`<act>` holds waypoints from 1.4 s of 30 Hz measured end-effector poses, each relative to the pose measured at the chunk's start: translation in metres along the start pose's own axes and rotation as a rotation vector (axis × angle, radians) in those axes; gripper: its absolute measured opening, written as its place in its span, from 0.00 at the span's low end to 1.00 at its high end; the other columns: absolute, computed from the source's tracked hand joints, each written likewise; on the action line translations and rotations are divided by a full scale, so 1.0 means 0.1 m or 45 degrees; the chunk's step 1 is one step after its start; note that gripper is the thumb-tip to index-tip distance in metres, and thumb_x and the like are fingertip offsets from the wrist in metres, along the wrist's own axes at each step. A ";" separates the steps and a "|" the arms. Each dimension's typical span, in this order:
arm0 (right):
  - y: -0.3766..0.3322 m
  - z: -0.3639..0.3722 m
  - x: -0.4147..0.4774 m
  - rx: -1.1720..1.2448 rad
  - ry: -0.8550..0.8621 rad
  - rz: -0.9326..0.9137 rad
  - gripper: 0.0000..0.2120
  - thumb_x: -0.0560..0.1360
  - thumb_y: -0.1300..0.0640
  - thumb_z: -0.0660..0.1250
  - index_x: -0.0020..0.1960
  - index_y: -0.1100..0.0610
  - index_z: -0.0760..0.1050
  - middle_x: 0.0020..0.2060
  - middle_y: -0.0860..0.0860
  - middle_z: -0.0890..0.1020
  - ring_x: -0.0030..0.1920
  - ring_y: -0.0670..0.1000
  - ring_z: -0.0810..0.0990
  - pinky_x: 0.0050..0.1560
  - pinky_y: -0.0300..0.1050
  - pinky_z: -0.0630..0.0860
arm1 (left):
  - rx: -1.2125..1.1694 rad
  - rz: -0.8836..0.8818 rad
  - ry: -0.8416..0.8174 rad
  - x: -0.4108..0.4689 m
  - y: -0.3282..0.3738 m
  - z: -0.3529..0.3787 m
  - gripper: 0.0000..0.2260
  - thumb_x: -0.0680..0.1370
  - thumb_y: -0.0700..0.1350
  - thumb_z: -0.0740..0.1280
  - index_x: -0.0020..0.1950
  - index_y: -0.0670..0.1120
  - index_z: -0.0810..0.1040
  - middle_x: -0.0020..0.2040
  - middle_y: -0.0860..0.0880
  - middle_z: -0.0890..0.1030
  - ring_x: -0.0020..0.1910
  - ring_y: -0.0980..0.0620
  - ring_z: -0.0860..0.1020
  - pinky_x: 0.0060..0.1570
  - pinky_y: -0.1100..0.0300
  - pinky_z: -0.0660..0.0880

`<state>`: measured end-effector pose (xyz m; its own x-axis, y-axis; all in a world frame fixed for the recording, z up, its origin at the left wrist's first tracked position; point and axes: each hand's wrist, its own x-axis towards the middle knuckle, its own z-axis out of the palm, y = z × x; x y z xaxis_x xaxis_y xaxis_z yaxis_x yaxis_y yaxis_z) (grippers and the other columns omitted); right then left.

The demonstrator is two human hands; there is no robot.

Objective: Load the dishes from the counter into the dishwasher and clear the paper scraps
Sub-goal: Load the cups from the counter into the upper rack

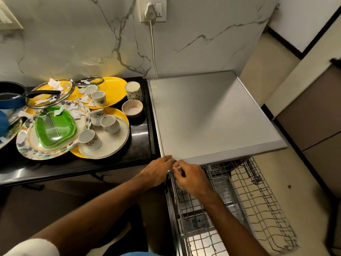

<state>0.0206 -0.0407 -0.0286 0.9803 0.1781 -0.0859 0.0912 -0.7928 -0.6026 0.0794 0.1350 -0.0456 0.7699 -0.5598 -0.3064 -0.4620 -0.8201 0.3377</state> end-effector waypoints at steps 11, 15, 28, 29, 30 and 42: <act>-0.42 0.21 0.62 0.086 -0.005 -0.108 0.09 0.82 0.42 0.63 0.59 0.42 0.75 0.38 0.42 0.81 0.38 0.43 0.80 0.41 0.44 0.82 | -0.145 -0.275 0.314 -0.43 -0.76 -0.55 0.22 0.81 0.49 0.68 0.75 0.52 0.72 0.81 0.47 0.61 0.78 0.45 0.65 0.74 0.49 0.68; -0.63 0.30 0.83 0.090 -0.008 -0.133 0.09 0.82 0.41 0.62 0.59 0.42 0.75 0.43 0.42 0.83 0.42 0.43 0.82 0.45 0.46 0.82 | -0.161 -0.320 0.388 -0.47 -1.04 -0.72 0.21 0.80 0.50 0.69 0.73 0.52 0.73 0.80 0.44 0.62 0.75 0.43 0.69 0.69 0.49 0.73; -0.97 0.27 1.21 0.103 0.021 0.052 0.09 0.82 0.42 0.64 0.59 0.43 0.76 0.45 0.41 0.84 0.44 0.42 0.83 0.46 0.44 0.83 | -0.184 -0.211 0.325 0.19 -1.37 -1.18 0.17 0.82 0.53 0.65 0.71 0.51 0.76 0.79 0.49 0.65 0.75 0.47 0.69 0.61 0.53 0.76; -0.98 0.27 1.23 0.099 0.017 0.073 0.09 0.82 0.42 0.64 0.59 0.43 0.76 0.46 0.42 0.84 0.44 0.42 0.83 0.46 0.45 0.83 | -0.165 -0.177 0.285 0.27 -1.39 -1.20 0.17 0.82 0.55 0.63 0.69 0.52 0.76 0.78 0.50 0.67 0.75 0.48 0.68 0.61 0.53 0.76; -0.98 0.27 1.25 0.092 0.012 0.093 0.09 0.82 0.42 0.64 0.59 0.43 0.76 0.46 0.42 0.84 0.44 0.43 0.83 0.46 0.45 0.83 | -0.141 -0.141 0.239 0.40 -1.46 -1.16 0.18 0.82 0.57 0.60 0.68 0.54 0.76 0.76 0.50 0.69 0.76 0.48 0.67 0.63 0.54 0.75; -1.22 0.20 1.79 0.152 0.101 0.299 0.23 0.80 0.45 0.67 0.74 0.47 0.69 0.63 0.45 0.79 0.61 0.48 0.79 0.60 0.48 0.80 | -0.183 -0.270 0.577 1.01 -1.64 -1.71 0.28 0.78 0.54 0.70 0.76 0.47 0.68 0.79 0.40 0.63 0.75 0.38 0.67 0.68 0.44 0.72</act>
<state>0.1819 0.0994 0.0133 0.9832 -0.0520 -0.1749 -0.1567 -0.7318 -0.6632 0.3078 0.2331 0.0206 0.9680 -0.2496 0.0243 -0.2347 -0.8674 0.4387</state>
